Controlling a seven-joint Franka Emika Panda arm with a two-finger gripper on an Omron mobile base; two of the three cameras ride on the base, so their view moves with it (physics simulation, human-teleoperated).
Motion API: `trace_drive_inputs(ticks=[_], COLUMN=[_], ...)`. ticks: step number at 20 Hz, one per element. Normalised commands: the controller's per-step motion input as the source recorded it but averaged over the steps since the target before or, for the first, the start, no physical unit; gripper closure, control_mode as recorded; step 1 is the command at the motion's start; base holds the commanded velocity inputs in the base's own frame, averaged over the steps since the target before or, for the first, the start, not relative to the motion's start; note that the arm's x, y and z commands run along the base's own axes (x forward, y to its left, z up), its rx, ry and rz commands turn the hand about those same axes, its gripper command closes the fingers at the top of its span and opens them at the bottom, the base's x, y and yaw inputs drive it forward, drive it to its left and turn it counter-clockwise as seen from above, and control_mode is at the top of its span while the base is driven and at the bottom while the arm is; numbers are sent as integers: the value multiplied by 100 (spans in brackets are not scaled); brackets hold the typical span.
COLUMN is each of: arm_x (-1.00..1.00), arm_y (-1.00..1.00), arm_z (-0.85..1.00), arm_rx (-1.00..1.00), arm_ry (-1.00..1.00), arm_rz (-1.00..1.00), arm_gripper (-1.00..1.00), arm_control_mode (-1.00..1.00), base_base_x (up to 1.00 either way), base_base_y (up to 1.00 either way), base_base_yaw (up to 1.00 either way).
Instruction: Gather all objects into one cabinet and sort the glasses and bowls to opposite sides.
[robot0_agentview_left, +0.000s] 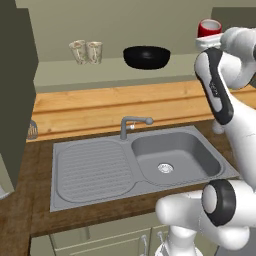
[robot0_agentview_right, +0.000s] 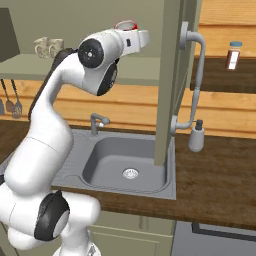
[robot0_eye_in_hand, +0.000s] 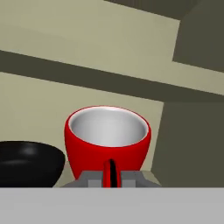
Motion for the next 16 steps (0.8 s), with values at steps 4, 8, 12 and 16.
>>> trace_drive_inputs(ticks=[4,8,12,16], arm_x=[-97,-100,-100,-99], arm_y=[3,36,84,96], arm_z=[11,-17,-32,-52], arm_rx=[-7,-14,-14,-8], arm_ry=[41,30,3,-12], arm_rz=[11,6,3,1], arm_gripper=[100,100,100,100], arm_control_mode=[-100,-100,-100,-100], base_base_x=[0,0,0,0], base_base_y=[0,0,0,0], base_base_yaw=[0,0,0,0])
